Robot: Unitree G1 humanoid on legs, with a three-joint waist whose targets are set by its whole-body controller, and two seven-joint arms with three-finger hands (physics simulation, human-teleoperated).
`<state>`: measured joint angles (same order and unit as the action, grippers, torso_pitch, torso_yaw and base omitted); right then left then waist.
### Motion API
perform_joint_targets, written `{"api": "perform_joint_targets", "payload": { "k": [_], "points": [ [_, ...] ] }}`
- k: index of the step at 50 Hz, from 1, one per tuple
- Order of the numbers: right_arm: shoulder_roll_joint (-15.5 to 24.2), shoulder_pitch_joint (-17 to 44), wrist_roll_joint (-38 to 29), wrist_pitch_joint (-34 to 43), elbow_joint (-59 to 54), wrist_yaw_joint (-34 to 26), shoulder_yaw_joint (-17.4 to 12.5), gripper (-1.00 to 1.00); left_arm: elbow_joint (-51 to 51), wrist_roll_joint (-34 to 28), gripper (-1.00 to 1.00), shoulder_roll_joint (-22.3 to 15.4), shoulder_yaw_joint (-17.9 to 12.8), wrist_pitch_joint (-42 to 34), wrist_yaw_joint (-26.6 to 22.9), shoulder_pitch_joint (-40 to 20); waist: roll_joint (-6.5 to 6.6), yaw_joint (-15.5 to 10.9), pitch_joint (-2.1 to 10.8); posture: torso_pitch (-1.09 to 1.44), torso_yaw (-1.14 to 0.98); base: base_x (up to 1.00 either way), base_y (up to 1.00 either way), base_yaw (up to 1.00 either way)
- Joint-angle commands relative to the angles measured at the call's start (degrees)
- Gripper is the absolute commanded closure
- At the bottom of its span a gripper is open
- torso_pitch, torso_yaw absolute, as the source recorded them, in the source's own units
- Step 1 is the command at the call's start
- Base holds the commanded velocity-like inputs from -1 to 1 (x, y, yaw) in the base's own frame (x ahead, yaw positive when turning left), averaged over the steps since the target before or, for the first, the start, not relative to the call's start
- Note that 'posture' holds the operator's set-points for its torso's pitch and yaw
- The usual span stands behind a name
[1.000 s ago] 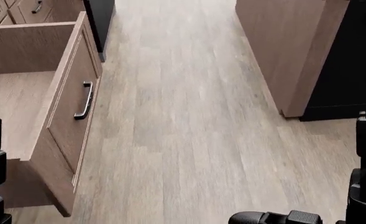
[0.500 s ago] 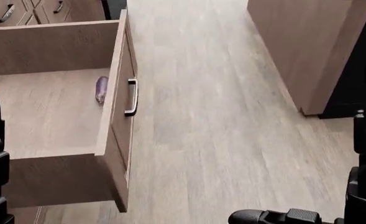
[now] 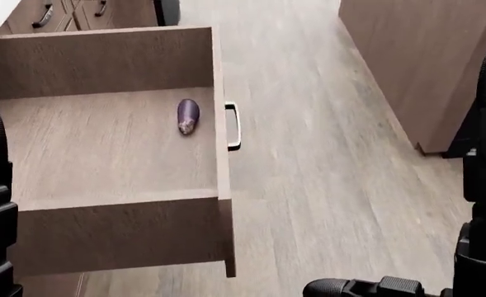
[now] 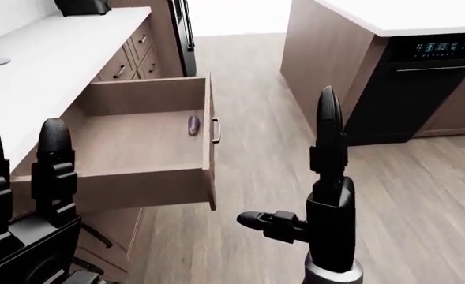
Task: Close the right drawer.
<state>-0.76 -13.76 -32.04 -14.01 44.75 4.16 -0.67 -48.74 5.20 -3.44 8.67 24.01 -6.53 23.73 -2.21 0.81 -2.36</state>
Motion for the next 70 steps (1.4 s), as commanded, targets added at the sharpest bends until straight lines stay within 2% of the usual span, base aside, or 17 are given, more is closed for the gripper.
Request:
{"api": "perform_joint_targets", "payload": {
  "k": [1,5,7,8,10,17,21,22,23,26,31,32,36,46,66,68,70],
  "points": [
    [-0.12,0.58,0.12,-1.72,2.37,0.47,0.48,-1.00,-2.47,0.25,-1.00,-0.11,-0.23,1.54,0.26,-0.27,0.02,-0.12,0.19,0.00,0.00,0.00,0.37,0.00],
    [-0.16,0.50,0.08,-1.85,2.28,0.51,0.58,-1.00,-2.28,0.31,-1.00,-0.12,-0.23,1.69,0.23,-0.28,3.45,0.07,-0.75,0.00,0.00,0.00,0.37,0.00],
    [-0.13,0.41,0.14,-1.94,2.25,0.58,0.48,-1.00,-2.30,0.18,-1.00,-0.11,-0.13,1.65,0.25,-0.29,8.06,-0.22,0.68,0.00,0.00,0.00,0.37,0.00],
    [-0.11,0.41,0.17,-2.03,2.10,0.65,0.43,-1.00,-2.33,0.15,-1.00,-0.11,-0.10,1.52,0.29,-0.36,6.38,-0.58,0.54,0.00,0.00,0.00,0.36,0.00],
    [-0.19,0.52,0.04,-1.74,2.36,0.48,0.50,-1.00,-2.43,0.11,-1.00,-0.13,-0.09,1.31,0.38,-0.45,5.38,-1.12,-0.52,0.00,0.00,0.00,0.36,0.00],
    [-0.14,0.81,0.00,-1.30,2.42,0.30,0.56,-1.00,-2.42,-0.04,-1.00,-0.14,0.03,1.13,0.46,-0.62,1.58,-0.68,-0.90,0.00,0.00,0.00,0.36,0.00],
    [-0.11,0.79,0.28,-1.22,2.67,0.18,0.32,-1.00,-2.64,-0.06,-1.00,-0.15,0.01,0.97,0.57,-0.61,-1.89,-0.15,-0.37,0.00,0.00,0.00,0.36,0.00],
    [-0.08,0.76,0.40,-1.29,2.65,0.21,0.20,-1.00,-2.58,-0.03,-1.00,-0.15,-0.01,1.00,0.58,-0.62,0.20,0.57,-0.73,0.00,0.00,0.00,0.37,0.00],
    [-0.08,0.79,0.44,-1.29,2.59,0.18,0.15,-1.00,-2.50,-0.06,-1.00,-0.15,0.03,1.05,0.56,-0.62,-0.90,-0.04,-0.56,0.00,0.00,0.00,0.37,0.00],
    [-0.17,0.92,0.41,-1.27,2.15,0.27,0.19,-1.00,-2.22,0.04,-1.00,-0.15,-0.08,1.10,0.55,-0.73,-0.77,-0.14,0.15,0.00,0.00,0.00,0.29,0.00],
    [-0.51,1.80,1.47,0.33,1.93,0.56,-0.42,-1.00,-1.89,0.11,-1.00,-0.09,-0.18,1.36,0.41,-0.76,5.81,1.21,0.55,0.00,0.00,0.00,0.00,0.00],
    [-0.51,1.71,1.06,0.22,2.00,1.00,-0.50,-1.00,-1.84,0.15,-1.00,-0.08,-0.23,1.44,0.39,-0.75,3.12,0.54,-0.14,0.00,0.00,0.00,0.00,0.00],
    [-0.36,1.71,1.51,0.08,1.91,1.26,-0.63,-1.00,-1.71,0.19,-1.00,-0.08,-0.24,1.52,0.34,-0.71,-0.10,-0.93,1.19,0.00,0.00,0.00,0.00,0.00],
    [-0.29,1.39,2.46,-0.91,1.15,1.29,-0.77,-1.00,-1.73,0.16,-1.00,-0.09,-0.13,1.60,0.31,-0.57,1.27,-1.33,1.84,0.00,0.00,0.00,0.00,0.00],
    [-0.26,2.27,1.16,1.77,1.63,2.61,-0.90,-1.00,-1.89,-0.04,-1.00,-0.29,0.12,1.50,0.57,-0.59,1.86,-1.33,3.20,0.00,0.00,0.00,0.00,0.00],
    [-0.25,2.39,1.08,1.81,1.37,2.56,-0.98,-1.00,-1.96,-0.03,-1.00,-0.25,0.05,1.33,0.57,-0.70,2.18,-1.14,0.08,0.00,0.00,0.16,0.00,0.00],
    [-0.26,2.37,0.86,1.63,1.29,2.68,-1.02,-1.00,-1.86,0.08,-1.00,-0.24,-0.05,1.45,0.50,-0.69,2.73,-1.05,-0.62,0.00,0.00,0.25,0.00,0.00]
  ]
}}
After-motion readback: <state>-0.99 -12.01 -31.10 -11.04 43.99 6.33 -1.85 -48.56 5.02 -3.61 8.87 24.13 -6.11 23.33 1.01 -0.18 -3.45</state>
